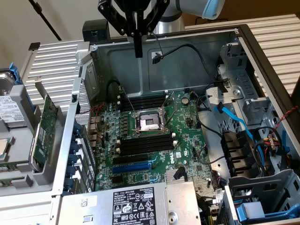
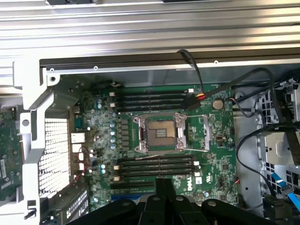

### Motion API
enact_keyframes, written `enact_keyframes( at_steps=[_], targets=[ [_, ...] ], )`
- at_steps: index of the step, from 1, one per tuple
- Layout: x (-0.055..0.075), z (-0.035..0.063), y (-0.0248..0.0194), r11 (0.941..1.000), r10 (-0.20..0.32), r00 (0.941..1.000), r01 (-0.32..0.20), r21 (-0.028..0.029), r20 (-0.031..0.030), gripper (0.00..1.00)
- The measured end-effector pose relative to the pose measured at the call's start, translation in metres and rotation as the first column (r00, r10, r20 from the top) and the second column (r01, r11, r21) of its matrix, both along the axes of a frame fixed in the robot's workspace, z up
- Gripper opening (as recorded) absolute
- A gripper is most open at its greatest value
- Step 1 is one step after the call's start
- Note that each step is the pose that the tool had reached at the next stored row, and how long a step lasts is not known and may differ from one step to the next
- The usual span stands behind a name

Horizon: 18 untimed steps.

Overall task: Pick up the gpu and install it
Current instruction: 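Reach for the gpu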

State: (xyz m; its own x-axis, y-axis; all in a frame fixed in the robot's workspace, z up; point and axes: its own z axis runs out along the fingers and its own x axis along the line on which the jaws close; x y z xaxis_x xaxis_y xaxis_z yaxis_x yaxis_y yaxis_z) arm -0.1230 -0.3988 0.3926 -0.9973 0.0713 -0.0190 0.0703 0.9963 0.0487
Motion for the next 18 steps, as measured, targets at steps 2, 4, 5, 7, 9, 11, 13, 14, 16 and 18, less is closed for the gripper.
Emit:
enact_keyframes(
  at_steps=[2,4,5,7,9,11,13,14,16,18],
  targets=[
    [-0.004,0.0,-0.0002,1.0,0.0,1.0,0.0,-0.0001,-0.0001,0.11],
    [-0.011,0.0,-0.0006,1.0,0.0,1.0,0.0,0.0001,0.0,0.11],
    [-0.015,0.0,-0.0009,1.0,0.0,1.0,0.0,0.0001,0.0001,0.11],
    [-0.023,0.0,-0.0015,1.0,0.0,1.0,0.0,0.0,0.0,0.11],
    [-0.032,0.0,-0.0022,1.0,0.0,1.0,0.0,0.0,0.0001,0.11],
    [-0.041,0.0,-0.0034,1.0,0.0,1.0,0.0,0.0,0.0001,0.11],
    [-0.049,0.0,-0.005,1.0,0.0,1.0,0.0,0.0,0.0,0.11],
    [-0.054,0.0,-0.0059,1.0,0.0,1.0,0.0,0.0001,0.0001,0.11],
    [-0.062,0.0,-0.0072,1.0,0.0,1.0,0.0,0.0,-0.0003,0.11],
    [-0.069,0.0,-0.0082,1.0,0.0,1.0,0.0,0.0,-0.0018,0.11]
  ],
)
